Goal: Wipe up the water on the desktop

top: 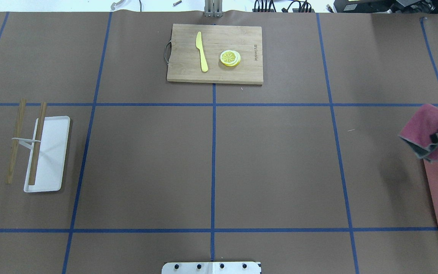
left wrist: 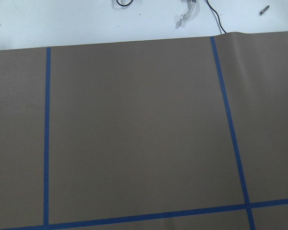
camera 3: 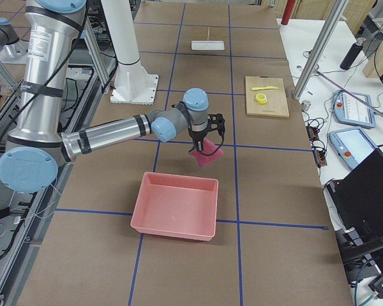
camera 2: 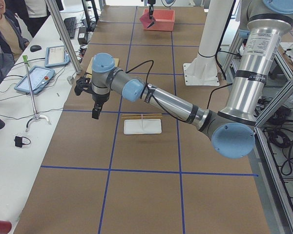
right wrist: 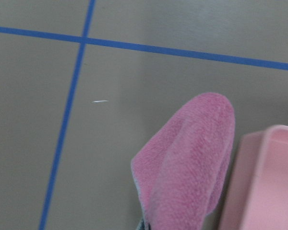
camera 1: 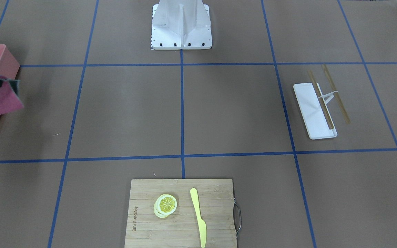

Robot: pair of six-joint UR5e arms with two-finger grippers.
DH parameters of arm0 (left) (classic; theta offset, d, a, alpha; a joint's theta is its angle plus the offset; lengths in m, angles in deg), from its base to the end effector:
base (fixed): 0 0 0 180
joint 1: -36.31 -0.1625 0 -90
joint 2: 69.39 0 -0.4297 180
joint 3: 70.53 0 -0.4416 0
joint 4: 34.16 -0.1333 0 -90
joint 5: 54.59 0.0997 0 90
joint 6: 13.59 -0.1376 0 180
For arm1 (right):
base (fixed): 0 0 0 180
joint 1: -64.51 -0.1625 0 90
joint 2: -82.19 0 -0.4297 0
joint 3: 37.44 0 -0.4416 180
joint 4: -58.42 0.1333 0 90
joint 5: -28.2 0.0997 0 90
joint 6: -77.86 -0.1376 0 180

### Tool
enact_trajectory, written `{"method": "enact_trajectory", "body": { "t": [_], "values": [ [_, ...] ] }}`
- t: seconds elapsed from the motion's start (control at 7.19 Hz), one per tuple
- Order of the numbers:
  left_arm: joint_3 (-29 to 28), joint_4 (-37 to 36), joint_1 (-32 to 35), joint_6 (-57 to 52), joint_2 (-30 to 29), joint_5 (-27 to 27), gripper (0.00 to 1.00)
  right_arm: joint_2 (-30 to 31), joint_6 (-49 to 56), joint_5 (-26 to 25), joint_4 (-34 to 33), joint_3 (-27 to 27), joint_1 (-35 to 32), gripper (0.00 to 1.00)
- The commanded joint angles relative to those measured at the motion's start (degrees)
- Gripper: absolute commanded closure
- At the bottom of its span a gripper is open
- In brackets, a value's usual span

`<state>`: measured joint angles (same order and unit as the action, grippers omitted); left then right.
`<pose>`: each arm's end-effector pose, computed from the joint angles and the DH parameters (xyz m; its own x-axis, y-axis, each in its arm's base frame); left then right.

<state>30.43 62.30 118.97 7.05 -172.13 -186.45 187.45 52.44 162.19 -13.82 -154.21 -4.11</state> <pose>0.0402 -0.6369 0.4426 0.6901 0.0979 -0.7170 0.1419 0.9533 0.2668 -0.1307 -0.4374 0.5265 0.6298 -0.1738 0.7571 0.0528 0.9820 0.1815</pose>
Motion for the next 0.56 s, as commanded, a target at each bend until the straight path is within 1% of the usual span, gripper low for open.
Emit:
{"method": "enact_trajectory", "body": {
  "t": [0.0, 0.14, 0.28, 0.42],
  "values": [
    [0.2, 0.0, 0.1, -0.3, 0.7, -0.1, 0.03, 8.9, 19.9, 2.9, -2.4, 1.0, -13.9, 1.00],
    [-0.1, 0.0, 0.0, -0.2, 0.9, -0.1, 0.03, 9.0, 28.8, 2.3, -8.6, 1.4, -16.3, 1.00],
    [0.1, 0.0, 0.0, -0.2, 1.0, -0.1, 0.03, 9.1, 33.6, 1.9, -13.7, 1.5, -16.6, 1.00],
    [1.2, 0.0, 0.1, -0.2, 1.8, -0.1, 0.03, 9.8, 36.6, 1.8, -15.5, 3.0, -16.5, 0.10]
  ]
}}
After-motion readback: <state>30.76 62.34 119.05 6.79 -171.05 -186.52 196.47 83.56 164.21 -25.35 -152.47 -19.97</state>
